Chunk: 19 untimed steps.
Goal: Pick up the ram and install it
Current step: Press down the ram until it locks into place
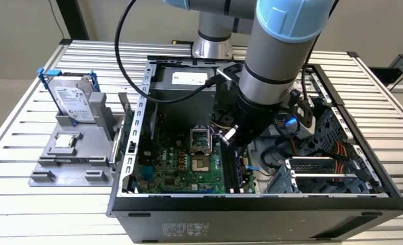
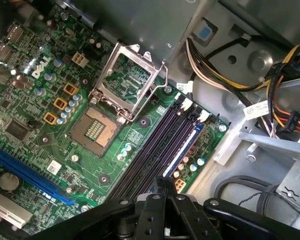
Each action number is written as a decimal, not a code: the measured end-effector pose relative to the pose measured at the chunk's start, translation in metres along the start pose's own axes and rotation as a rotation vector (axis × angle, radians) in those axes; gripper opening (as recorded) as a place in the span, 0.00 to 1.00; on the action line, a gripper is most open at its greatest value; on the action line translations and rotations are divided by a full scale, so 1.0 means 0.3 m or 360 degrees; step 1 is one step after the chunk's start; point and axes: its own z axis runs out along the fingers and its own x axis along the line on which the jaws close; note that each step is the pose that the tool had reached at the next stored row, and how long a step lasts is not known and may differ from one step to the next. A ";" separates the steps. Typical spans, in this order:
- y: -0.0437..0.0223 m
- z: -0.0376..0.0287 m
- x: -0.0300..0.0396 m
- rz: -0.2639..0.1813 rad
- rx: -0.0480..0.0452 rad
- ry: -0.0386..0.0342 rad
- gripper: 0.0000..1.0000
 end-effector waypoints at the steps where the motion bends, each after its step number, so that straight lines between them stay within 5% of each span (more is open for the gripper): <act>1: 0.000 -0.001 -0.001 -0.0012 -0.0001 0.0000 0.00; 19: -0.004 -0.002 -0.006 -0.0371 -0.0012 0.0007 0.00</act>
